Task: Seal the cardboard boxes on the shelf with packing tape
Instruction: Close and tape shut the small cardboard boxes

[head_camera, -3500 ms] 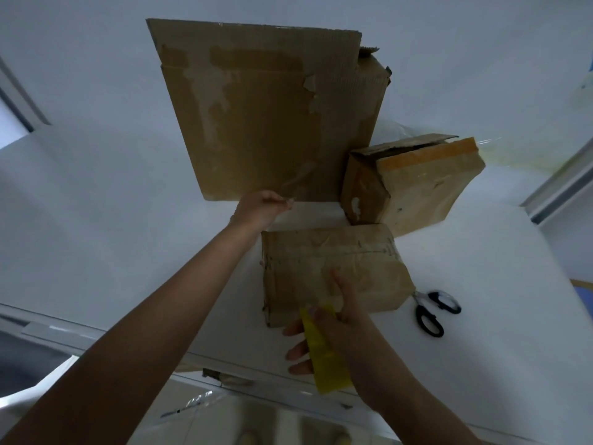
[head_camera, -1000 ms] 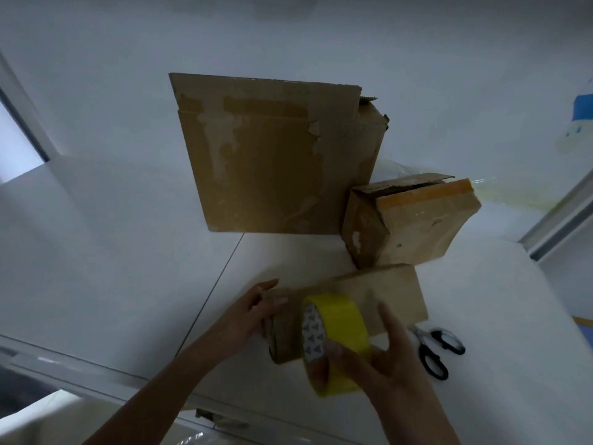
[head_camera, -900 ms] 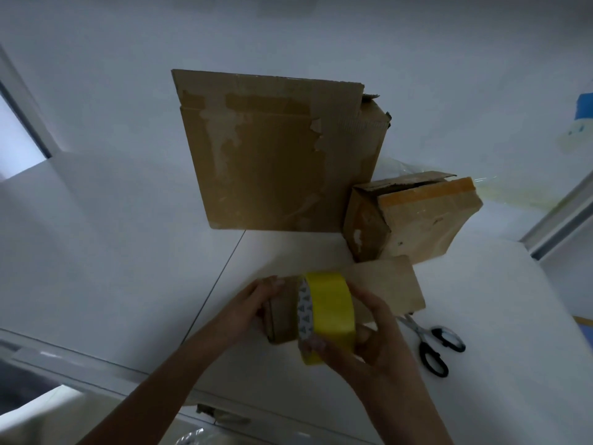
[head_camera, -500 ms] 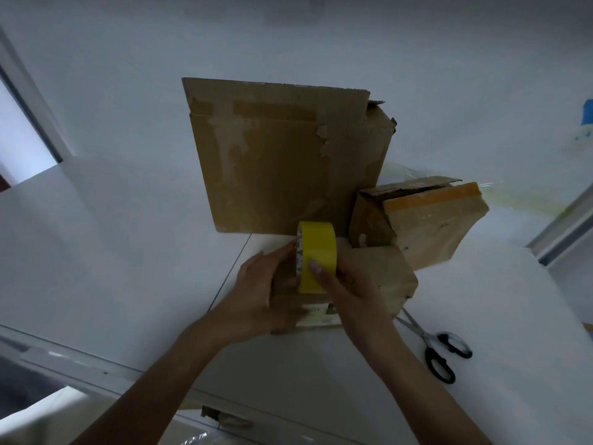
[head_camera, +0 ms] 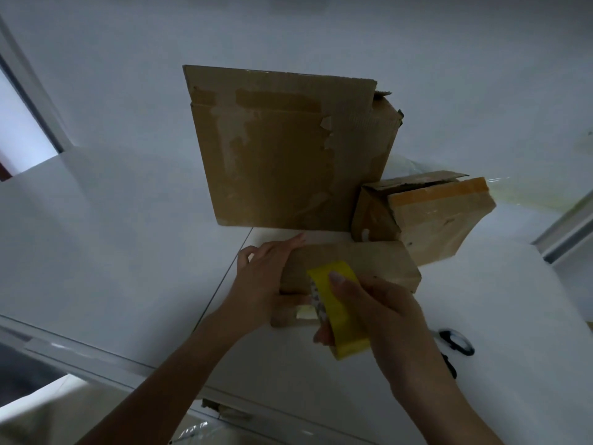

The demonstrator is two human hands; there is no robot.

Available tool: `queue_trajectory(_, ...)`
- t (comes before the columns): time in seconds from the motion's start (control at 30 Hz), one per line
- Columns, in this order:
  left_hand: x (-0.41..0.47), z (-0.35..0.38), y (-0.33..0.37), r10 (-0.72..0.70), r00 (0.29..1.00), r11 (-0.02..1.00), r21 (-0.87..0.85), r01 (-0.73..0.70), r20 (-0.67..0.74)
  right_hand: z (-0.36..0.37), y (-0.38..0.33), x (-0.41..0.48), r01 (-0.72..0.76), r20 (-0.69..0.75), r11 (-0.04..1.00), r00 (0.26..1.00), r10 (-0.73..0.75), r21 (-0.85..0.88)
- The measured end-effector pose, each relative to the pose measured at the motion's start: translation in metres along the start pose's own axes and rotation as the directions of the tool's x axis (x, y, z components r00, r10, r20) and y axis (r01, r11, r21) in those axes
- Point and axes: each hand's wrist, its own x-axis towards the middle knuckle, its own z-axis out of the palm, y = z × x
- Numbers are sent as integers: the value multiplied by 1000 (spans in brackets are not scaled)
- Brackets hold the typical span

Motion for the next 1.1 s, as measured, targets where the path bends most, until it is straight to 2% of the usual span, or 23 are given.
queue_trajectory(0.17, 2, 1, -1, 8, 1000, 997, 74, -7, -7, -2, 15, -8, -68, 58, 998, 996, 68, -9)
queue_trajectory(0.5, 10, -8, 1, 95, 995, 976, 196, -92, -7, 3, 30, -18, -68, -21, 990, 998, 66, -121)
queue_trajectory(0.63, 18, -18, 6, -13, 995, 998, 68, 7, 95, -1, 28, -26, -169, -9, 981, 986, 169, -99)
queue_trajectory(0.73, 20, -20, 9, -11, 991, 997, 72, 2, 132, -3, 27, -28, -177, -6, 980, 984, 177, -94)
queue_trajectory(0.9, 19, -18, 5, -40, 988, 999, 5, 39, 149, 1, 31, -26, -220, 11, 975, 976, 219, 42)
queue_trajectory(1.1, 21, -16, 0, -57, 981, 994, -83, 74, 186, 4, 47, -22, -249, 7, 968, 969, 249, 37)
